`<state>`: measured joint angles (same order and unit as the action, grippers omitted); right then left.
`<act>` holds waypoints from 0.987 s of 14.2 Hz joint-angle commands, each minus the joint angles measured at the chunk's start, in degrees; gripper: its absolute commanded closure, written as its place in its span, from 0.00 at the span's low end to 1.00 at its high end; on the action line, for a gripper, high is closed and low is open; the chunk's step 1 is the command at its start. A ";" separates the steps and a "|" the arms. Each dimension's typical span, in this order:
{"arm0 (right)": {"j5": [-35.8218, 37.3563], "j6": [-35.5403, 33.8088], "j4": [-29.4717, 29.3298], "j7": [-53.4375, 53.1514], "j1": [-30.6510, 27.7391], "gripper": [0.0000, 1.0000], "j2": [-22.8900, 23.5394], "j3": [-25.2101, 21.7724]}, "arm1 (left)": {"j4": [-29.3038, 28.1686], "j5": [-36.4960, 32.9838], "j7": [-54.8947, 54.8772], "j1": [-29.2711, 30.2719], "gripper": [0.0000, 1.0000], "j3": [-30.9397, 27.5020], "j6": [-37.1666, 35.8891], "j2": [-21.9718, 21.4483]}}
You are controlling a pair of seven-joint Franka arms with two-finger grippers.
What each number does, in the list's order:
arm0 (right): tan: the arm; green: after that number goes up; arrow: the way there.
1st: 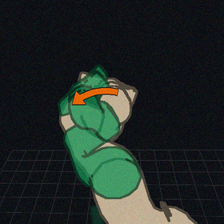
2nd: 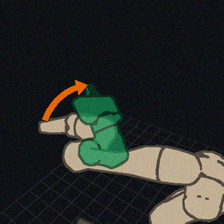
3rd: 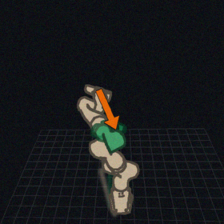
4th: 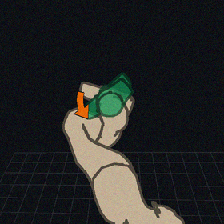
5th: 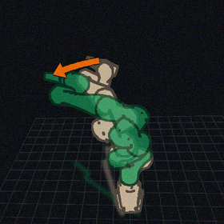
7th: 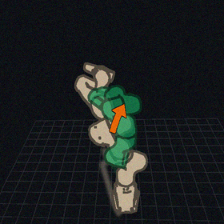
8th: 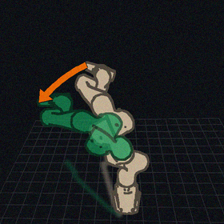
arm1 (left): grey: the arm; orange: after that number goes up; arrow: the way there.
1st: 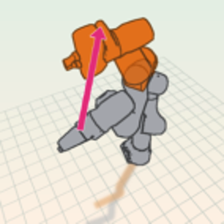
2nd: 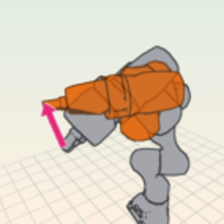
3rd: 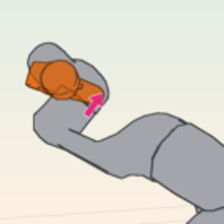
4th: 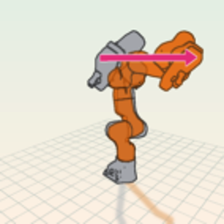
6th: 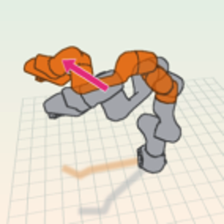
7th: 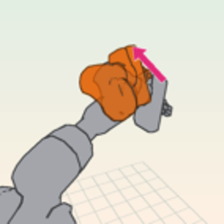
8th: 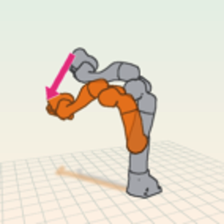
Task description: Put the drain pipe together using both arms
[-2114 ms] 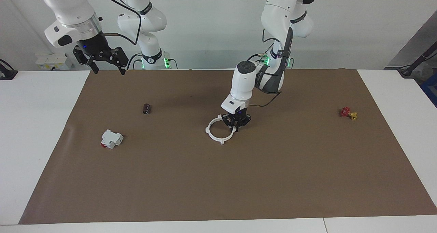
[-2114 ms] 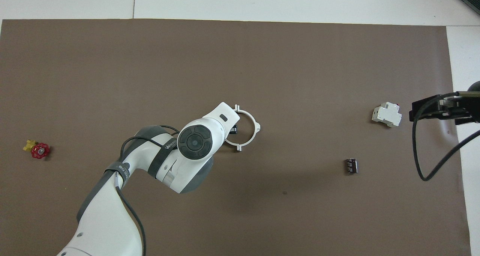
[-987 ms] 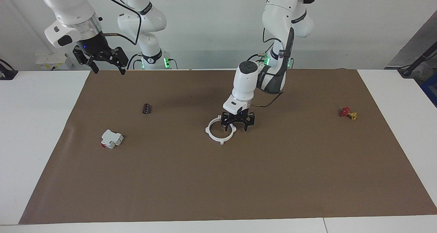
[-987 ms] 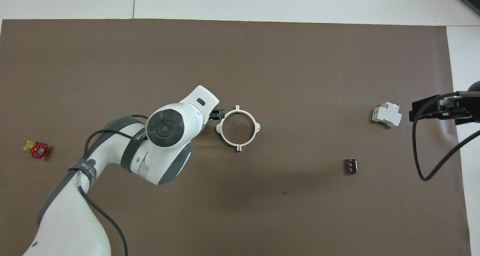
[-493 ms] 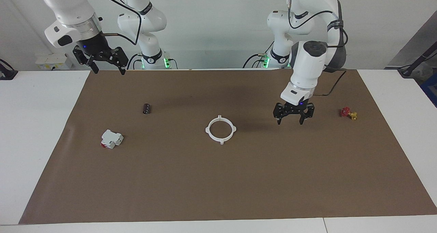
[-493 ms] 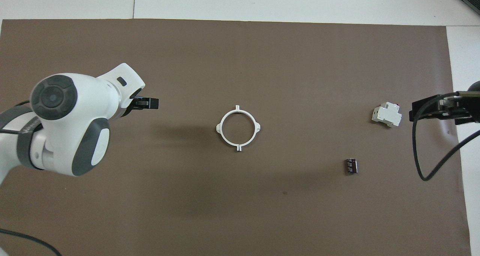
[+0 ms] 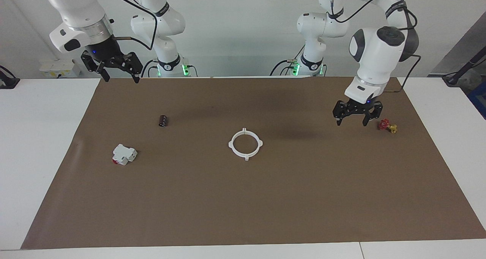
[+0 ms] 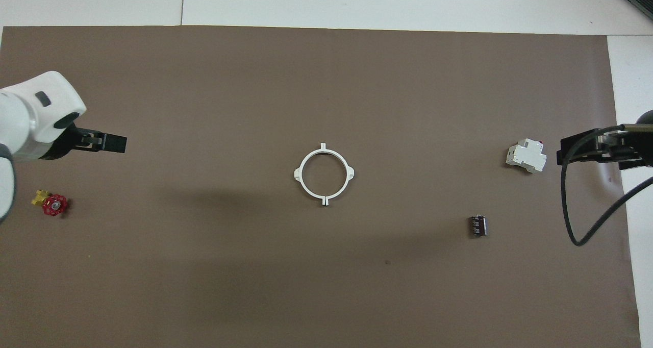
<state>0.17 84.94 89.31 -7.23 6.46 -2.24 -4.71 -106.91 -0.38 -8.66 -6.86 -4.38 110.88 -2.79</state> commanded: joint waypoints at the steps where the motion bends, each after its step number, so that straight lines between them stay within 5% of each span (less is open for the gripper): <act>1: -1.22 -0.74 0.25 1.51 -0.22 0.00 -0.57 -0.04 | 10.46 1.88 -6.00 2.81 0.00 0.51 -9.25 2.43; 6: -1.22 -0.74 0.25 1.51 -0.22 0.00 -0.57 -0.04 | 26.03 1.88 -7.33 4.93 0.00 0.60 -22.53 7.45; 14: -1.22 -0.74 0.25 1.51 -0.22 0.00 -0.57 -0.04 | 20.87 1.88 -4.54 4.05 0.00 1.48 -26.24 3.06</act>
<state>0.17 84.94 89.32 -7.22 6.46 -2.24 -4.71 -84.35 0.64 -14.75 -2.99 -2.78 86.07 1.95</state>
